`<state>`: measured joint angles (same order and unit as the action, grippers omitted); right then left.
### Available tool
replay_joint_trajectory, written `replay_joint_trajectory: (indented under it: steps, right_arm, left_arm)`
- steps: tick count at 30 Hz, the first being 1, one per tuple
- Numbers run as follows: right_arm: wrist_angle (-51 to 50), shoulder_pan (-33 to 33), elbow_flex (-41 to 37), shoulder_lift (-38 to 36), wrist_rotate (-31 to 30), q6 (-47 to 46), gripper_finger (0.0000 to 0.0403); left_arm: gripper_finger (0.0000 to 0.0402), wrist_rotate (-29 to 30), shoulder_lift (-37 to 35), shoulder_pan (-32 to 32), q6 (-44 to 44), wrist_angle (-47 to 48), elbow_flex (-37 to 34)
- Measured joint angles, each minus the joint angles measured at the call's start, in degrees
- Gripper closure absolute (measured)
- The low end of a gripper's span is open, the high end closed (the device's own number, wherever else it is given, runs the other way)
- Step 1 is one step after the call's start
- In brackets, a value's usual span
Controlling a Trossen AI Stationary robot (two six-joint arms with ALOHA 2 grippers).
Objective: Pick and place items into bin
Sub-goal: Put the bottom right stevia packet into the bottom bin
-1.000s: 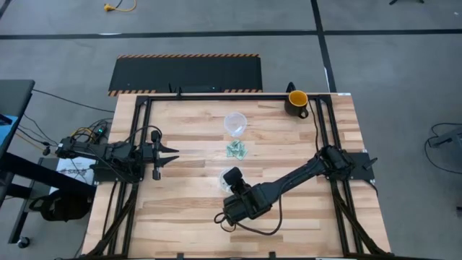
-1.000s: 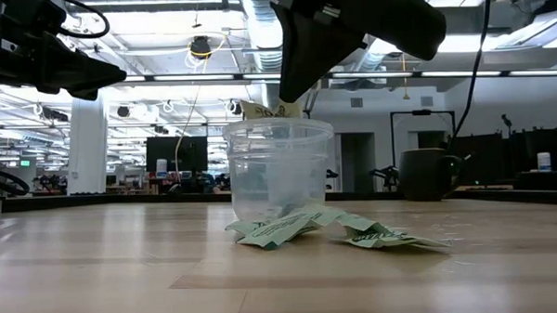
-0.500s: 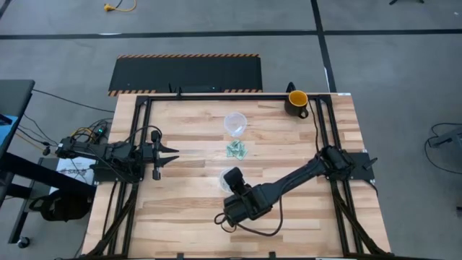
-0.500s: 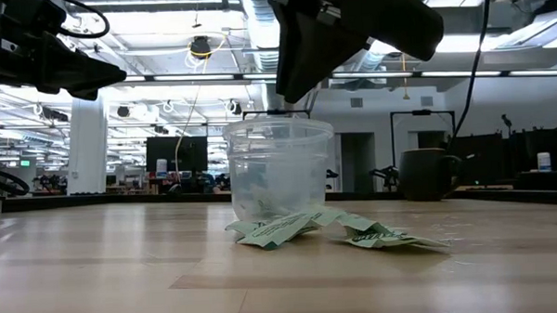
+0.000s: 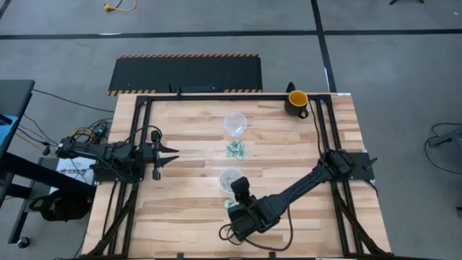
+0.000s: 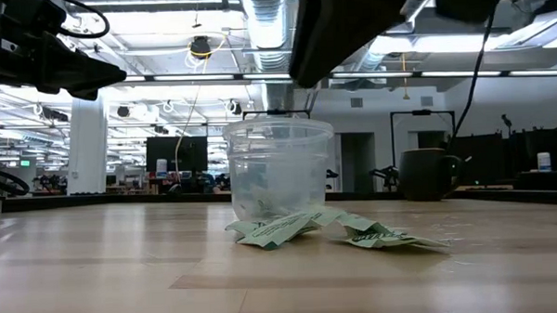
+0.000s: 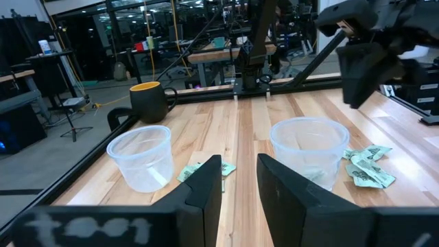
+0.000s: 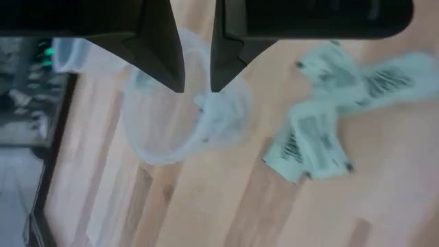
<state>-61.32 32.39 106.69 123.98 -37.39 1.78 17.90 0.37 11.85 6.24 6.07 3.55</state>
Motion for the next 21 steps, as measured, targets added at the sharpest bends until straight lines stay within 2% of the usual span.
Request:
replay_joint_trajectory:
  steps: [4, 10, 21]
  right_arm:
    - [-0.4, 1.3, 0.0, 0.0, 2.5, -10.4, 0.0337]
    - [-1.1, 1.2, -1.0, 0.0, 17.8, -21.9, 0.0337]
    - [3.5, 0.9, -4.8, 0.0, 25.9, -33.0, 0.0337]
  left_arm:
    - [0.0317, 0.0, 0.0, 0.0, 0.0, 0.0, 0.0]
    - [0.0317, 0.0, 0.0, 0.0, 0.0, 0.0, 0.0]
    - [0.0317, 0.0, 0.0, 0.0, 0.0, 0.0, 0.0]
